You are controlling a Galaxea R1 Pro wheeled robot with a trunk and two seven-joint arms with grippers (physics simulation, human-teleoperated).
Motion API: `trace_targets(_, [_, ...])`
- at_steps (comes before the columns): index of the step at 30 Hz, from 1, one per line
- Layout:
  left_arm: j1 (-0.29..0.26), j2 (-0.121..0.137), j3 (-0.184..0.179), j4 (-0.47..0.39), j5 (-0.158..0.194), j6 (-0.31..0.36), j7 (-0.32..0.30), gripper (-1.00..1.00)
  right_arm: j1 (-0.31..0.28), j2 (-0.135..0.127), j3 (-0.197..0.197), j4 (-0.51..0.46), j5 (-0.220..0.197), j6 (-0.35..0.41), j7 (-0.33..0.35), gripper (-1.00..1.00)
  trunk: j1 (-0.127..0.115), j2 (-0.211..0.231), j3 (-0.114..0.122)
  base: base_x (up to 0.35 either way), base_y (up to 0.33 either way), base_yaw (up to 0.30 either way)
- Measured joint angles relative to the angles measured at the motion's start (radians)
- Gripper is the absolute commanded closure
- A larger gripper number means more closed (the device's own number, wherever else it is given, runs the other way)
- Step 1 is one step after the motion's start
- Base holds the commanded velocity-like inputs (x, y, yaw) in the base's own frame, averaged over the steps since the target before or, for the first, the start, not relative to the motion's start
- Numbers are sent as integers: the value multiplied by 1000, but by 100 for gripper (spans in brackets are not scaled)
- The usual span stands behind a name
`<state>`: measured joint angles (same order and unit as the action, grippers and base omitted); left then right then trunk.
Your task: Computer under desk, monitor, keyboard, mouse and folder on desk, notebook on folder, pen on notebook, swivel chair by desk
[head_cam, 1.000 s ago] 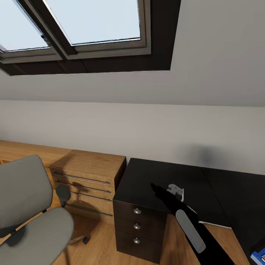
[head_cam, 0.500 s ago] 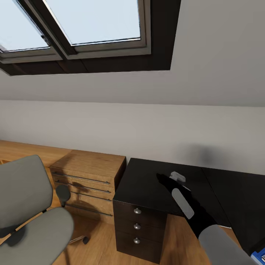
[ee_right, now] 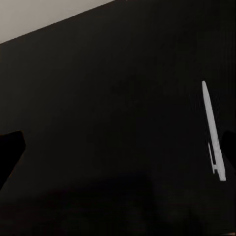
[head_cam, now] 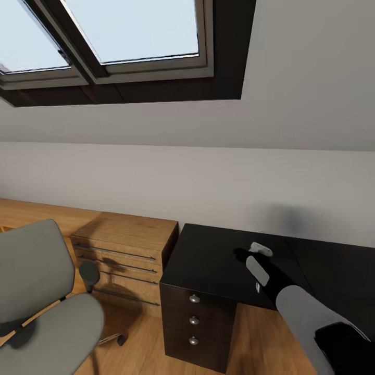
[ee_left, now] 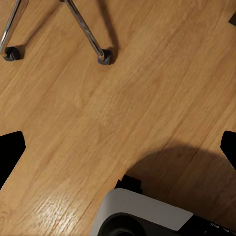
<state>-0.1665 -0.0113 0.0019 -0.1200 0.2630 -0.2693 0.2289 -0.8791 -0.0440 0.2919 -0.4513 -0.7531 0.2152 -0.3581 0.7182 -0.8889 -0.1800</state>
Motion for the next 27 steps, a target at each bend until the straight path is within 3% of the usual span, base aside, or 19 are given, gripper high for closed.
trace_targets(3, [0, 0, 0, 0, -1, 0, 0, -100, -6, 9, 14, 33, 56, -1, -47, -100, 0, 0, 0, 0, 0, 0])
trace_targets(6, [0, -1, 0, 0, -1, 0, 0, -100, -7, 38, 37, 61, 126, -2, -111, -100, 0, 0, 0, 0, 0, 0])
trace_targets(7, [0, -2, 0, 0, -1, 0, 0, -100, -8, 66, 44, 114, 202, -1, -172, -100, 0, 0, 0, 0, 0, 0])
trace_targets(9, [0, -1, 0, 1, 0, 0, 1, -100, -8, 76, 49, 132, 230, -10, -191, -100, 0, 0, 0, 0, 0, 0])
trace_targets(12, [0, -1, 0, 1, 0, 0, 1, -100, -8, 79, 50, 134, 231, -57, -191, -100, 0, 0, 0, 0, 0, 0])
trace_targets(13, [0, -1, 0, 1, 0, 0, 1, -100, -8, 82, 53, 137, 233, -144, -188, -100, 0, 0, 0, 0, 0, 0])
trace_targets(15, [0, -1, 0, 1, 0, 0, 1, -100, -8, 83, 55, 138, 235, -180, -189, -100, 0, 0, 0, 0, 0, 0])
trace_targets(27, [0, -2, 0, 6, 1, -1, 2, -100, -7, 76, 52, 147, 237, 0, -189, -100, 0, 0, 0, 0, 0, 0])
